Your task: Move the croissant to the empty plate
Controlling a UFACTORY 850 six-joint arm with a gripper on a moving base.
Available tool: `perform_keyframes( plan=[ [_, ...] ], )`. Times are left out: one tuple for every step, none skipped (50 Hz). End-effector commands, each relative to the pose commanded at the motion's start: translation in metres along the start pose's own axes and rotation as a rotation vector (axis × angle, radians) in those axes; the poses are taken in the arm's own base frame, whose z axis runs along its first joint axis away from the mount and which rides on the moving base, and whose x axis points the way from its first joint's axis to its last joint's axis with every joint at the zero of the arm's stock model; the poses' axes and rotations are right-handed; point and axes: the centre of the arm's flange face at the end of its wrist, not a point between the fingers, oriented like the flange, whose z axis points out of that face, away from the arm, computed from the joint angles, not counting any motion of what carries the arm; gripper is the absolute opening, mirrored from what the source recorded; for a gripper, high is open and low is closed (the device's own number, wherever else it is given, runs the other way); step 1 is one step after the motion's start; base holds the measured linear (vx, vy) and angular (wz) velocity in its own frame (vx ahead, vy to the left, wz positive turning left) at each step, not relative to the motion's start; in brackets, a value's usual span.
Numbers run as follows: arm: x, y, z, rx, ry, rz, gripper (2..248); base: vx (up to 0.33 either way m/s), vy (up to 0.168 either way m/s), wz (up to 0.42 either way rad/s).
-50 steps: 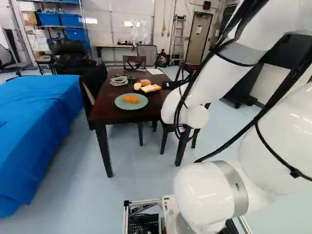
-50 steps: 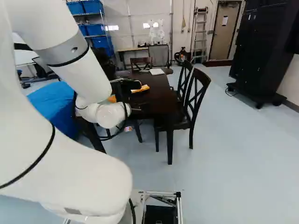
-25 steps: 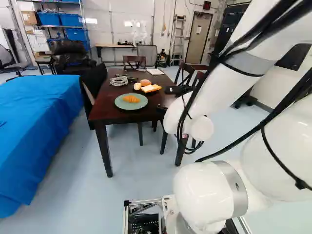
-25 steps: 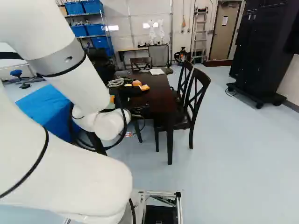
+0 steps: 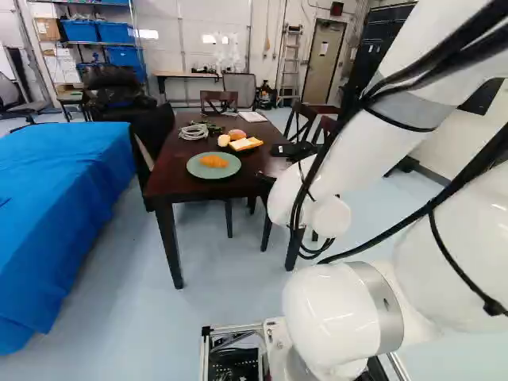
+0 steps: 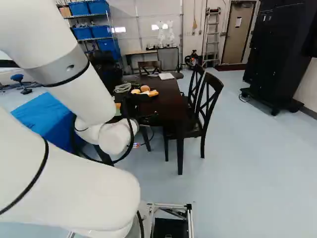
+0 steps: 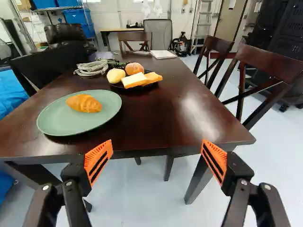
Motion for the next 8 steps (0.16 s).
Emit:
perform_keyframes(
  plan=[
    [0.0000, 0.0000, 0.0000, 0.000, 0.000, 0.000, 247, 0.000, 0.000, 0.000],
    [0.0000, 0.0000, 0.0000, 0.000, 0.000, 0.000, 247, 0.000, 0.000, 0.000],
    [0.0000, 0.0000, 0.0000, 0.000, 0.000, 0.000, 247, 0.000, 0.000, 0.000],
    [0.0000, 0.0000, 0.0000, 0.000, 0.000, 0.000, 247, 0.000, 0.000, 0.000],
    [0.0000, 0.0000, 0.0000, 0.000, 0.000, 0.000, 247, 0.000, 0.000, 0.000],
    [0.0000, 0.0000, 0.0000, 0.000, 0.000, 0.000, 247, 0.000, 0.000, 0.000],
    [0.0000, 0.0000, 0.0000, 0.000, 0.000, 0.000, 247, 0.000, 0.000, 0.000],
    [0.0000, 0.0000, 0.0000, 0.000, 0.000, 0.000, 247, 0.000, 0.000, 0.000]
  ],
)
